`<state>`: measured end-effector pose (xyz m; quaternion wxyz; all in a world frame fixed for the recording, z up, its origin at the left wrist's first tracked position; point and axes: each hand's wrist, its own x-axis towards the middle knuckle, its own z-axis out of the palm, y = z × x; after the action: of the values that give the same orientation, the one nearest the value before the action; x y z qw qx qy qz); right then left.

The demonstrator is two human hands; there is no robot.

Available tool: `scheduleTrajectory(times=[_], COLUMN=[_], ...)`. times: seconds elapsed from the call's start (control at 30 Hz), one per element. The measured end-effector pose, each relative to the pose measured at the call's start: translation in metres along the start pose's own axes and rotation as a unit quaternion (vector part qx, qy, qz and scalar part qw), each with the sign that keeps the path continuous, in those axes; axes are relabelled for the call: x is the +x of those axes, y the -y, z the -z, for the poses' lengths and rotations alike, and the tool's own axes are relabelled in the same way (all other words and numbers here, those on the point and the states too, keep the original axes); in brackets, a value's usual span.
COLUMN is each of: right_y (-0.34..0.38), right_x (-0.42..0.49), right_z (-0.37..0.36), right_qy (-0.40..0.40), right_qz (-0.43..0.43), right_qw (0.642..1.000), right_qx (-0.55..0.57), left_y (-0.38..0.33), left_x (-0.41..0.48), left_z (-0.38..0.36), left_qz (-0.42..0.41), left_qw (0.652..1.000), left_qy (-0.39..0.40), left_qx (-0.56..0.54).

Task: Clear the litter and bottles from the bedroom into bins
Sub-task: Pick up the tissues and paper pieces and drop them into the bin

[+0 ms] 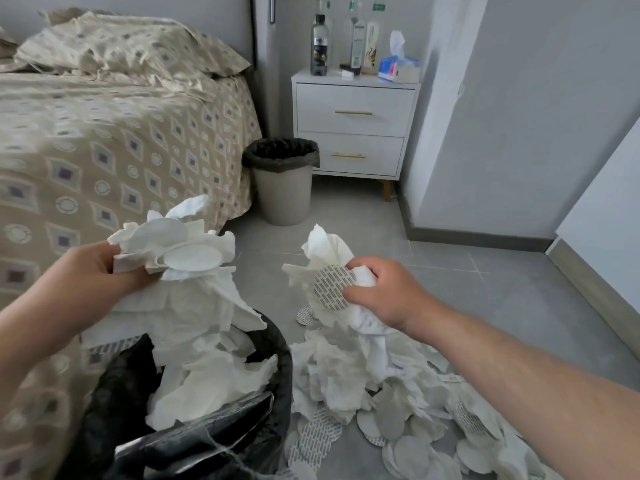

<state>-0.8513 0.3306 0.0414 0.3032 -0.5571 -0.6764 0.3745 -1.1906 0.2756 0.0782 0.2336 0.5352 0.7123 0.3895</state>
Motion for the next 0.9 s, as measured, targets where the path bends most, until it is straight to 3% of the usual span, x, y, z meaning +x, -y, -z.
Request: scheduleTrajectory(times=[0.07, 0.2, 0.33, 0.5, 0.77, 0.9], right_y=[0.014, 0.038, 0.056, 0.065, 0.061, 0.056], right_x=[0.002, 0.008, 0.014, 0.018, 0.016, 0.018], right_z=[-0.007, -0.023, -0.041, -0.058, -0.065, -0.069], right_qy=[0.008, 0.023, 0.039, 0.059, 0.065, 0.066], right_qz=[0.014, 0.033, 0.037, 0.033, 0.018, 0.010], right_qw=[0.999, 0.997, 0.992, 0.989, 0.991, 0.991], right_qx=[0.028, 0.072, 0.111, 0.128, 0.120, 0.112], left_y=[0.007, 0.029, 0.047, 0.090, 0.112, 0.087], left_x=[0.000, -0.003, -0.011, -0.009, -0.018, -0.029], left_z=[0.004, -0.002, -0.031, -0.072, -0.106, -0.078], left_qz=[-0.004, 0.022, -0.007, -0.020, 0.007, -0.007], left_qw=[0.998, 0.983, 0.961, 0.905, 0.881, 0.887], left_qy=[0.004, 0.101, 0.175, 0.264, 0.333, 0.317], left_qx=[0.055, 0.152, 0.215, 0.333, 0.336, 0.335])
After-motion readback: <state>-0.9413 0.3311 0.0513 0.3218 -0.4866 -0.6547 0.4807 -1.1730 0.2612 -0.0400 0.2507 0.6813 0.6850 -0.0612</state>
